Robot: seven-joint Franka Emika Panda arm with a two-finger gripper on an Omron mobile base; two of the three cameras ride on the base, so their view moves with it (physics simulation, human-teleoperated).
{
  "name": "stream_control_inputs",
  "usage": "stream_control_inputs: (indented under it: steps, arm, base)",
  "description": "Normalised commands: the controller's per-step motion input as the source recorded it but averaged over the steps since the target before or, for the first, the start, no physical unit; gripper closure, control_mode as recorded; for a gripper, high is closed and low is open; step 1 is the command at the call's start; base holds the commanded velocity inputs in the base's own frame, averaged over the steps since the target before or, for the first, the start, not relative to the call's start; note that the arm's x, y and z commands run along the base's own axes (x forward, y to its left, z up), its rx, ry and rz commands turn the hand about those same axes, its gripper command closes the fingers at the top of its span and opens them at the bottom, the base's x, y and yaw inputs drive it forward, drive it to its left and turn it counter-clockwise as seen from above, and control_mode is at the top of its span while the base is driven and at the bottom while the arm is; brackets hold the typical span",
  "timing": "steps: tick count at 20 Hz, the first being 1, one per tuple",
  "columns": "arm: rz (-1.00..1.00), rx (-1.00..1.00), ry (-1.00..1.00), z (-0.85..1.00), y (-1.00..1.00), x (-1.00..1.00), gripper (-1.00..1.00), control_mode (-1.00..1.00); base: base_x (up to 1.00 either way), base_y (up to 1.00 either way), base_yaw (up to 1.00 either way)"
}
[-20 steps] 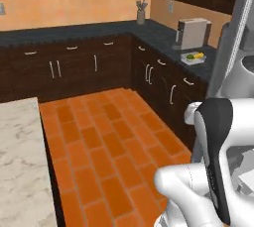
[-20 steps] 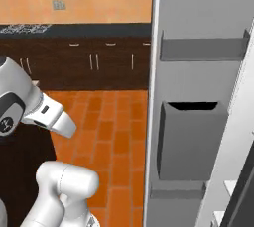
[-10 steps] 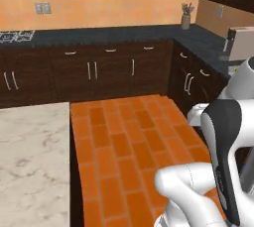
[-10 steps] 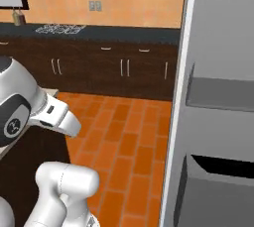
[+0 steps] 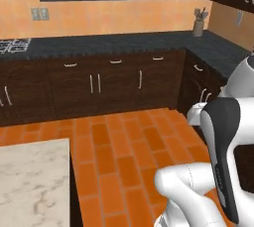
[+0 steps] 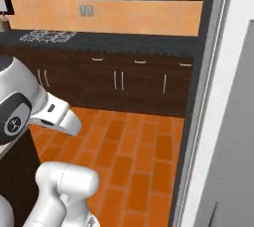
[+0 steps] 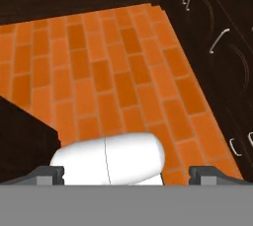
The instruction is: Take the meat container that has the fish and place it on the second highest rack of the freezer. Then take the vegetable container that has the corn and lime and place it on the highest rack of the freezer.
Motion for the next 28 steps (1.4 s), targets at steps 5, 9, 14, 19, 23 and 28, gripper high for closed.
stream_control_inputs:
  steps: [5, 9, 14, 19, 23, 28]
  arm:
    - [0.00, 0.00, 0.00, 0.00, 0.00, 0.00, -1.00, 1.00]
    - [0.00, 0.00, 0.00, 0.00, 0.00, 0.00, -1.00, 1.00]
    - [0.00, 0.00, 0.00, 0.00, 0.00, 0.00, -1.00, 1.00]
    - [0.00, 0.00, 0.00, 0.00, 0.00, 0.00, -1.00, 1.00]
    - [0.00, 0.00, 0.00, 0.00, 0.00, 0.00, -1.00, 1.00]
    - [0.00, 0.00, 0.00, 0.00, 0.00, 0.00, -1.00, 1.00]
  base:
    - [0.96, -0.53, -0.16]
    - [0.48, -0.60, -0.63]
    - [0.30, -0.13, -0.77]
    - [0.46, -0.01, -0.73]
    - [0.79, 0.07, -0.64]
    - [1.00, 0.06, -0.51]
